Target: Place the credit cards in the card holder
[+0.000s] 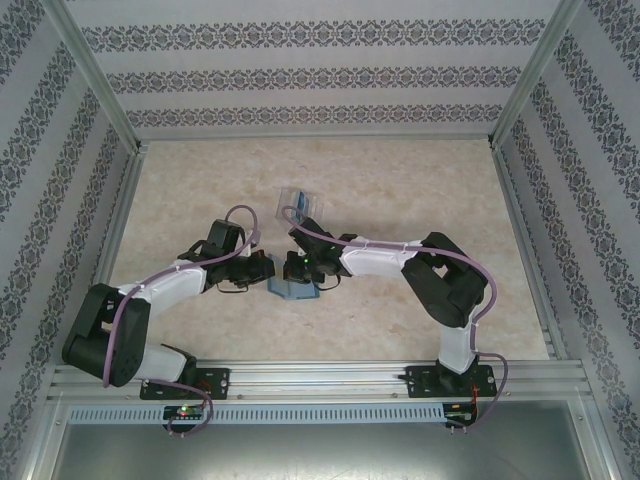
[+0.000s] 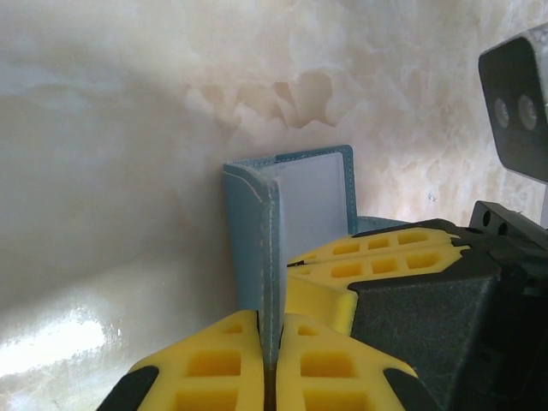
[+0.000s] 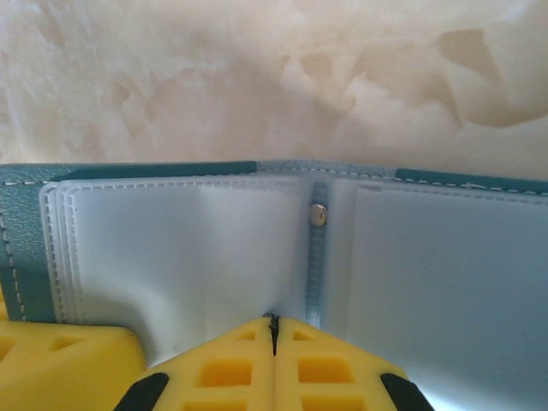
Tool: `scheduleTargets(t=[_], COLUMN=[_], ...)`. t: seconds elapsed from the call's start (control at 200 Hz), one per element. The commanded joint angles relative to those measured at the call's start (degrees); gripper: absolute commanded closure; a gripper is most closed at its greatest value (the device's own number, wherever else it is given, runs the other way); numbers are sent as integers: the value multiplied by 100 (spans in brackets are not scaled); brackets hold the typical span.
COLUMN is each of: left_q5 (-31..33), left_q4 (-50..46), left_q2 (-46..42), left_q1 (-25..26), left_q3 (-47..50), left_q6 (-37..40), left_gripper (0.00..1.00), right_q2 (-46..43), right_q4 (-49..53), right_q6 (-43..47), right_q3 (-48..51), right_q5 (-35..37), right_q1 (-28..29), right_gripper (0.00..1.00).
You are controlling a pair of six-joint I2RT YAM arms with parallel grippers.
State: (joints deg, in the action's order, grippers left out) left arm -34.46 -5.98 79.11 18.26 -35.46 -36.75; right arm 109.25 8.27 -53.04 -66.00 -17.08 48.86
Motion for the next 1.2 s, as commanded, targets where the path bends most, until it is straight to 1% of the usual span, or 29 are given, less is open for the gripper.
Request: scheduleTargets(t=[0.0,0.09,0.205,0.355,0.41,0.485,0.505,0.545,0.619,0.704,0.809,0.944,1.039,1.089,1.119,1.154,1.199], left_q5=[-124,-220,-350,-505,-478,-455,-441,-354,-157,-51,61,-90,-208,-241,-242,-254,-285], left_q4=[223,460,621,905,911,968,968,921,706,600,528,689,804,829,833,847,870], left_q2=[-108,-111,-41,-79,-122,-205,-225,-262,-267,-243,-271,-282,-233,-206,-191,-182,-173], left_q1=[-40,-40,-41,-34,-40,-41,-35,-33,-40,-39,-35,-36,-39,-42,-35,-38,-34], left_q3=[17,91,92,136,143,198,217,232,222,228,255,292,284,272,276,260,266], left_q6=[-57,-146,-237,-341,-342,-353,-354,-350,-325,-302,-250,-264,-301,-319,-330,-330,-342], left_gripper=[94,84,80,72,65,58,54,48,41,41,50,61,63,62,59,53,41], right_q2=[43,67,100,149,158,149,146,140,122,164,193,158,145,140,132,123,122], right_q4=[-10,-120,-137,-300,-308,-397,-420,-420,-446,-644,-827,-846,-855,-871,-880,-881,-880], right_q6=[-169,-209,-199,-236,-255,-269,-261,-209,-55,-68,-124,-98,-110,-115,-111,-105,-104], right_q3=[112,145,105,143,179,266,287,320,356,452,552,579,571,571,575,571,570], right_q5=[82,17,-20,-102,-103,-115,-116,-76,10,-151,-277,-326,-361,-382,-384,-383,-391], right_q1=[-47,-39,-43,-53,-77,-133,-150,-168,-190,-258,-305,-307,-298,-296,-292,-297,-298], right_gripper=[99,99,99,99,99,99,99,99,99,99,99,97,95,94,93,93,92])
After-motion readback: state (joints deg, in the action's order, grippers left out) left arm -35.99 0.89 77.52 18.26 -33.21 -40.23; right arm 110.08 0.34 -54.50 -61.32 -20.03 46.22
